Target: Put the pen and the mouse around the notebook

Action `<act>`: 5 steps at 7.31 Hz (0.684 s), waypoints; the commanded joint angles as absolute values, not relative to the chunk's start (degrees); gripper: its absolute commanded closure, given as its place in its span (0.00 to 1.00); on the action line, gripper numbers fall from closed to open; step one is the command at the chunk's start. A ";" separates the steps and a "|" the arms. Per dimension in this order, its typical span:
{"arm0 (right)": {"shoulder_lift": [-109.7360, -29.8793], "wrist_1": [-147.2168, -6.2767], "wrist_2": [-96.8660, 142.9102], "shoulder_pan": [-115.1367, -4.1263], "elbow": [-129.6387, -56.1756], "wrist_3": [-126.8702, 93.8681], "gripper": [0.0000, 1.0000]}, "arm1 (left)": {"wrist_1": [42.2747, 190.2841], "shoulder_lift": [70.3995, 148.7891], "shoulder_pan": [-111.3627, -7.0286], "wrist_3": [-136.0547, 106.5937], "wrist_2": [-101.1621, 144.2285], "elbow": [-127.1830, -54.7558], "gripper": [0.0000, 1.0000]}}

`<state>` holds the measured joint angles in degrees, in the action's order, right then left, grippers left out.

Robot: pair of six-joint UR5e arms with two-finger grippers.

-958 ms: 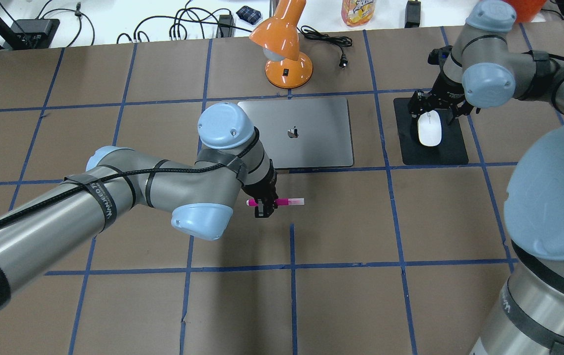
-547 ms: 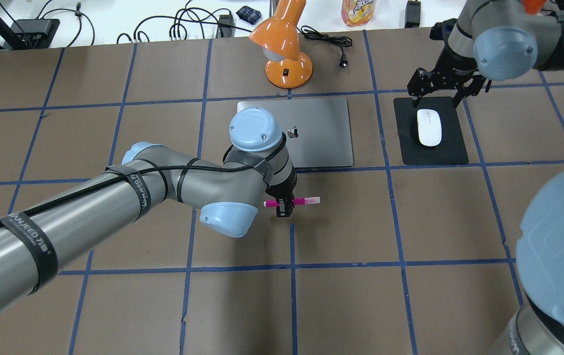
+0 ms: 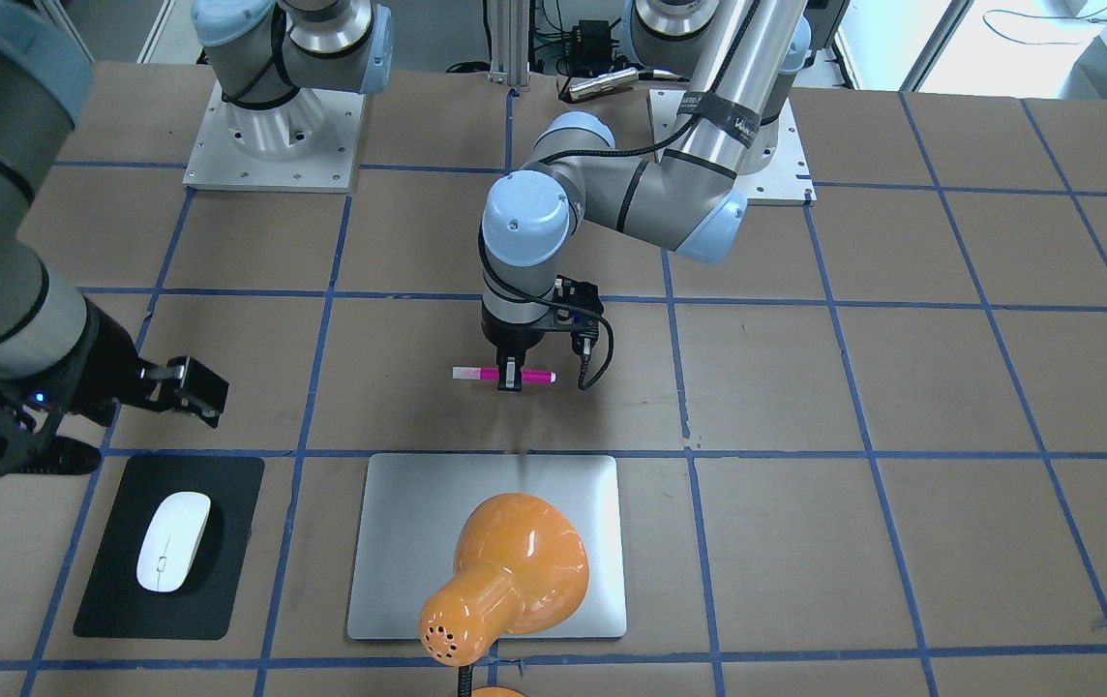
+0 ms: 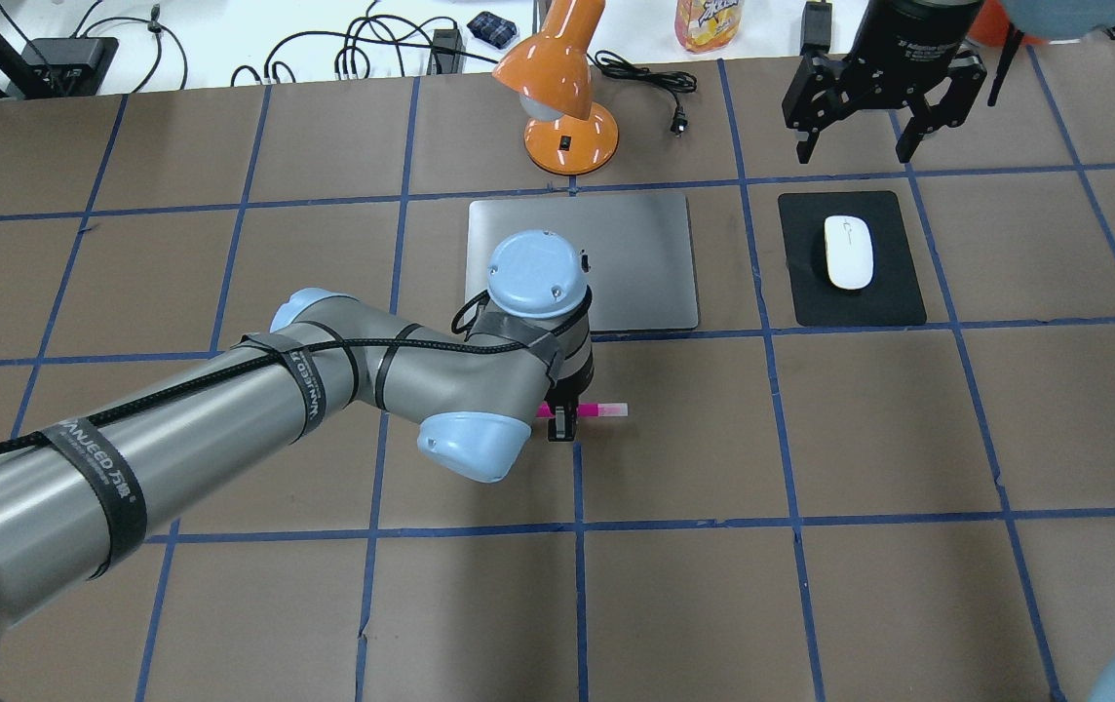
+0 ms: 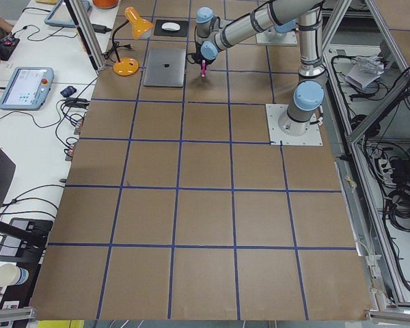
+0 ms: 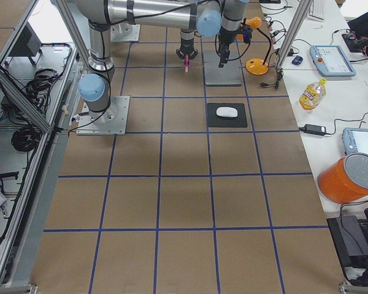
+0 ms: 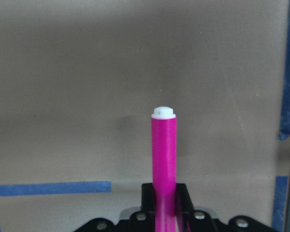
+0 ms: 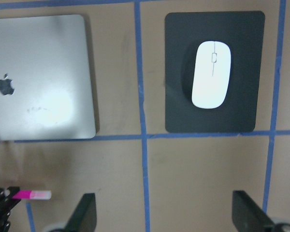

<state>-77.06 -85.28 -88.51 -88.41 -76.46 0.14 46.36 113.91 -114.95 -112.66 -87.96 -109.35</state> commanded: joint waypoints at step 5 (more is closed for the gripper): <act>-87.54 -87.51 -89.20 -90.53 -84.03 -0.53 0.00 | 47.19 108.57 -113.66 -102.46 -86.23 -109.43 0.00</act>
<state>-87.07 -84.10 -88.85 -90.57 -83.14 -0.65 47.05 110.95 -114.87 -107.83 -87.42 -109.84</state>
